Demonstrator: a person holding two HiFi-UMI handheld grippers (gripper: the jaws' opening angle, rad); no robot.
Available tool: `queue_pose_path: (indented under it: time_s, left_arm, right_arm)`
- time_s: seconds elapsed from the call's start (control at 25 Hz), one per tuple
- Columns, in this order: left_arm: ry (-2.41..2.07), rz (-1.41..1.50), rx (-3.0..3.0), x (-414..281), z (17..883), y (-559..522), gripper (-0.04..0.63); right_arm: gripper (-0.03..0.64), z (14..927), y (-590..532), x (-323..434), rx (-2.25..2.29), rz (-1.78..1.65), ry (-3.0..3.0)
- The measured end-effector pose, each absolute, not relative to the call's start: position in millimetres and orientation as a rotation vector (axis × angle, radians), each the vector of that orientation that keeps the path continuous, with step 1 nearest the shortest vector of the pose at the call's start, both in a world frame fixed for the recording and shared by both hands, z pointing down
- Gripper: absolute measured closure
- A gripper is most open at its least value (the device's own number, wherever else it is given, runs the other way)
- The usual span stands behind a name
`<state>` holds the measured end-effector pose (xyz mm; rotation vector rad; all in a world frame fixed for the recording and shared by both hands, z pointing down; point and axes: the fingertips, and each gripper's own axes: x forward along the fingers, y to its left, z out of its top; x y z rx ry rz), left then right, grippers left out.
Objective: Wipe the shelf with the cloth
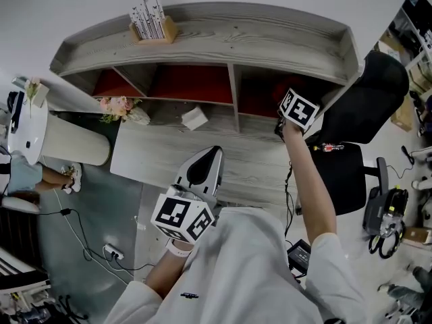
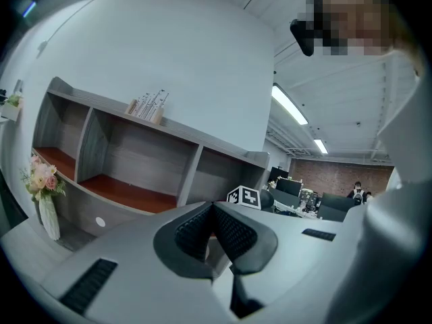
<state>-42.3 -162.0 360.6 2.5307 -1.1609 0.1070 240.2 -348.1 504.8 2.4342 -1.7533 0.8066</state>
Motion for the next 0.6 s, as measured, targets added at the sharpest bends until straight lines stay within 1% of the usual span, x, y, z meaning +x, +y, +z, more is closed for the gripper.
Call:
queue_pose_path:
  time_s: [0.12, 0.32, 0.6]
  left_arm:
    - [-1.161, 0.103, 2.532, -42.6, 359.3, -164.9, 0.589]
    - [-1.176, 0.102, 2.516, -48.0, 363.9, -169.7, 0.589]
    - [-1.176, 0.102, 2.515, -48.7, 360.0, -176.3, 0.589]
  right_arm:
    - [0.505, 509.4, -343.2, 247.8, 2.590, 0.934, -1.682]
    - [0.506, 507.8, -328.7, 260.2, 2.925, 1.290, -1.597]
    - [0.506, 517.2, -318.5, 271.2, 3.089, 1.550, -1.432]
